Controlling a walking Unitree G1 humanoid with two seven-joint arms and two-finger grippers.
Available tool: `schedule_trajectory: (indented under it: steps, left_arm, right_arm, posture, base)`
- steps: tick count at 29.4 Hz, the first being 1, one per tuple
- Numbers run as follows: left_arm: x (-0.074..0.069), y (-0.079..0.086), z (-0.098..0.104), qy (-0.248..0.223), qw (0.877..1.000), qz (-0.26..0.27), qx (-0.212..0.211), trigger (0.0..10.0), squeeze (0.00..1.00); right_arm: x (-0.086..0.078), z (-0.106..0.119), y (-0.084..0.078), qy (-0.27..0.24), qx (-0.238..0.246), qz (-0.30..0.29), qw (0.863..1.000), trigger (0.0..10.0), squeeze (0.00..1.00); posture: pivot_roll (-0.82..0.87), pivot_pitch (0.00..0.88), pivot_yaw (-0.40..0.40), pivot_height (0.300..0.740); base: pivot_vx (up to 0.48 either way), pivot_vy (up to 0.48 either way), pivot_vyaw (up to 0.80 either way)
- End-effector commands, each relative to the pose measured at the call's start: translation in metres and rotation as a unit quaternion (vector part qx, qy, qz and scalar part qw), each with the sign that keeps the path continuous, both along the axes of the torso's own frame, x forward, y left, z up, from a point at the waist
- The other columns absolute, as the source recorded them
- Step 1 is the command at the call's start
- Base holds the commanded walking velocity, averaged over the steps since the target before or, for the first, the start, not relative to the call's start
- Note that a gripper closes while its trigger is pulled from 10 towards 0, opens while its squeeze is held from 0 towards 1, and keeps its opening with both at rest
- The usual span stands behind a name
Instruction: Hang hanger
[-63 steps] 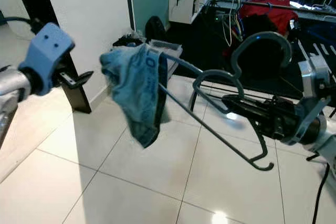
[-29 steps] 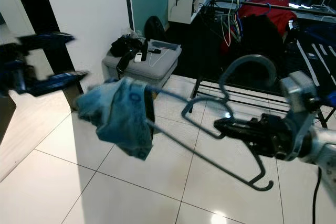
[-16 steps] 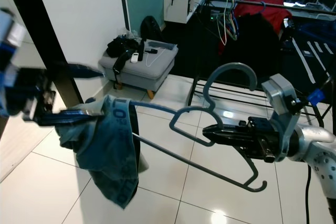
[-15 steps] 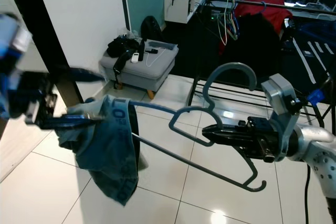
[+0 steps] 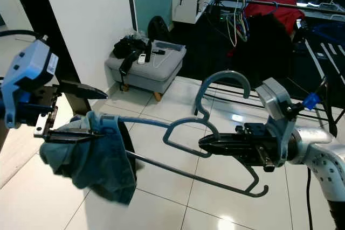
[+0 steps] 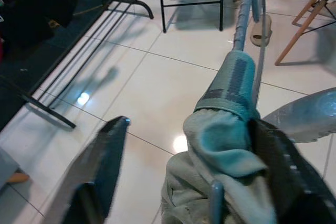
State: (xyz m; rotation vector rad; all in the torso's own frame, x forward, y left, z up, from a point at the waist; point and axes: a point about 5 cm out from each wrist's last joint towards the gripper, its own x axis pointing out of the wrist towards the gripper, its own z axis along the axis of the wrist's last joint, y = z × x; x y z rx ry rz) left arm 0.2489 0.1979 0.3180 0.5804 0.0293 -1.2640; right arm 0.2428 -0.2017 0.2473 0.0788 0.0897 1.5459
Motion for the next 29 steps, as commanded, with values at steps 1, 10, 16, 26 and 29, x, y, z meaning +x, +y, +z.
schedule_trajectory:
  steps: [1,10,16,26,29]
  left_arm:
    - [-0.002,-0.001,-0.001,0.012,1.0,-0.007,0.013,0.0,0.0]
    - [-0.006,-0.005,-0.006,0.034,0.999,-0.033,0.024,0.0,0.0]
    - [-0.008,-0.007,-0.01,0.042,0.998,-0.043,0.034,0.0,0.0]
    - [-0.006,-0.015,-0.022,0.054,0.997,-0.047,0.041,0.0,0.0]
    - [-0.001,-0.015,-0.025,0.053,0.997,-0.038,0.03,0.0,0.0]
  right_arm:
    - [-0.001,0.004,0.004,-0.016,-0.002,0.014,1.0,10.0,0.0]
    - [0.0,0.004,0.005,-0.02,-0.007,0.015,1.0,10.0,0.0]
    - [0.004,0.01,0.007,-0.036,-0.005,0.013,0.999,10.0,0.0]
    - [0.009,0.021,0.014,-0.075,0.006,0.008,0.997,10.0,0.0]
    - [0.019,0.023,0.017,-0.082,0.016,-0.029,0.996,10.0,0.0]
  posture:
    - [0.06,0.05,-0.027,0.74]
    - [0.06,0.051,-0.026,0.74]
    - [0.06,0.053,-0.026,0.74]
    - [0.06,0.049,-0.024,0.74]
    - [0.06,0.046,-0.025,0.74]
  base:
    - [0.0,0.0,0.0]
    - [0.0,0.0,0.0]
    - [0.0,0.0,0.0]
    - [0.0,0.0,0.0]
    - [0.0,0.0,0.0]
